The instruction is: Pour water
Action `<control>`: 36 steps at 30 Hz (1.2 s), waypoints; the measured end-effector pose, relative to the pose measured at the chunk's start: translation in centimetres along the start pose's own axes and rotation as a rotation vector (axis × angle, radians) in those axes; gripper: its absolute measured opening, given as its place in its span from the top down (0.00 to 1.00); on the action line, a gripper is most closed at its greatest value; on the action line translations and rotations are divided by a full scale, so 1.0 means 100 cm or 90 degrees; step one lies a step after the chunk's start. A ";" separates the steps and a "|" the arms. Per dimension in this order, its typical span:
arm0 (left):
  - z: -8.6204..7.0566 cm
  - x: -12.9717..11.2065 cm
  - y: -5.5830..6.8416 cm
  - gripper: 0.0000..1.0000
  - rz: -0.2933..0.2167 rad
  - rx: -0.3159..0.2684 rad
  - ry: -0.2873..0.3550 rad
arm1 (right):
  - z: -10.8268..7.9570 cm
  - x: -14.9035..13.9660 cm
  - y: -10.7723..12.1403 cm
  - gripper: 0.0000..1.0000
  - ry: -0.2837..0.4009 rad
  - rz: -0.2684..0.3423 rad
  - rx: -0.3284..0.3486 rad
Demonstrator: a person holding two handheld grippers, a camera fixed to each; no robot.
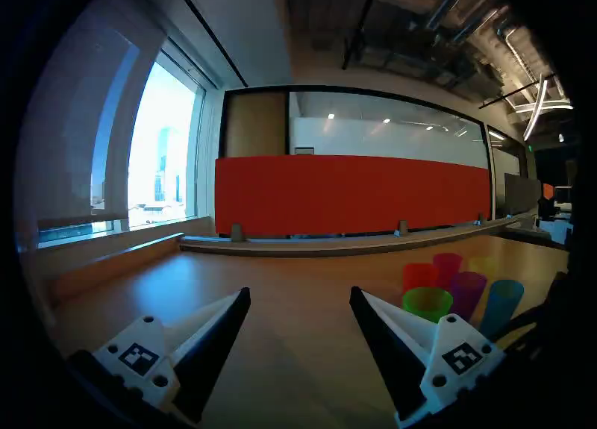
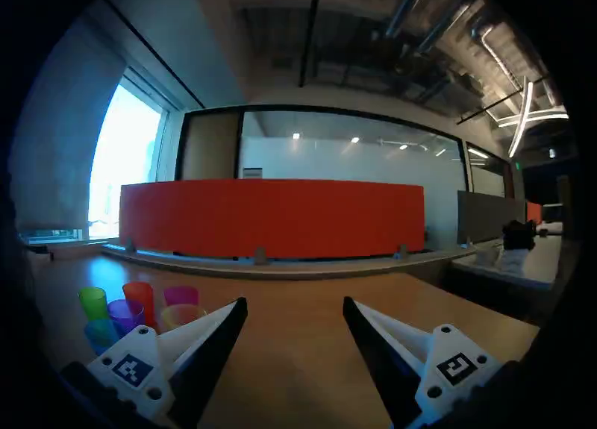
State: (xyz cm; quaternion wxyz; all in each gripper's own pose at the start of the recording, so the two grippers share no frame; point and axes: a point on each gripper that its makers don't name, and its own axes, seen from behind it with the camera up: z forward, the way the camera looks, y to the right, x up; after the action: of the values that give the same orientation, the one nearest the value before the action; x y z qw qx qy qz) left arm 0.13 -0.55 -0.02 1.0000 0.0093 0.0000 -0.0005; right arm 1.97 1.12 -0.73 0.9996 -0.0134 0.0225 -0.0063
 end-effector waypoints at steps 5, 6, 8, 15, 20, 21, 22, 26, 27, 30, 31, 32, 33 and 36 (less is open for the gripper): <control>0.000 0.000 0.000 0.01 0.000 0.000 0.000 | 0.003 -0.009 0.002 0.00 -0.009 -0.001 -0.001; 0.000 0.000 0.000 0.00 0.000 0.000 0.000 | 0.003 -0.011 0.002 0.00 -0.011 0.000 0.000; 0.000 0.000 0.000 0.00 0.000 0.000 0.000 | 0.005 -0.015 0.001 0.00 -0.016 0.001 0.001; 0.000 0.000 0.000 0.01 0.000 0.000 0.000 | 0.007 -0.020 -0.003 0.01 -0.023 -0.002 0.005; 0.000 0.000 0.000 0.00 0.000 0.000 0.000 | 0.007 -0.022 -0.007 0.01 -0.028 0.002 0.008; 0.000 0.000 0.000 0.00 0.000 0.000 0.000 | 0.007 -0.022 -0.008 0.01 -0.028 0.003 0.009; 0.000 0.000 0.000 0.00 0.000 0.000 0.000 | 0.007 -0.022 -0.009 0.01 -0.028 0.004 0.010; 0.000 0.000 -0.001 0.01 0.000 0.000 0.000 | 0.007 -0.021 -0.011 0.00 -0.028 0.004 0.012; 0.000 0.000 -0.001 0.01 0.000 0.000 0.000 | 0.007 -0.021 -0.011 0.01 -0.028 0.005 0.012; 0.000 0.001 -0.001 0.01 0.000 0.000 0.000 | 0.006 -0.021 -0.011 0.00 -0.027 0.005 0.011; 0.000 0.001 -0.001 0.01 0.000 0.000 0.000 | 0.006 -0.020 -0.011 0.00 -0.027 0.006 0.011; 0.000 0.001 -0.001 0.01 0.000 0.000 0.000 | 0.005 -0.020 -0.011 0.00 -0.027 0.006 0.011; 0.000 0.001 -0.001 0.00 0.000 0.000 0.000 | 0.005 -0.020 -0.011 0.00 -0.027 0.006 0.012; 0.000 0.001 -0.001 0.01 0.000 0.000 0.000 | 0.004 -0.020 -0.011 0.00 -0.027 0.006 0.013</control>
State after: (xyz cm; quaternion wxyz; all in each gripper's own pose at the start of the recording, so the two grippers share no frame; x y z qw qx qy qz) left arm 0.20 -0.63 -0.04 1.0000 0.0094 0.0001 -0.0004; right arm -0.06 0.01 -0.16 1.0000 -0.0030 0.0011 -0.0014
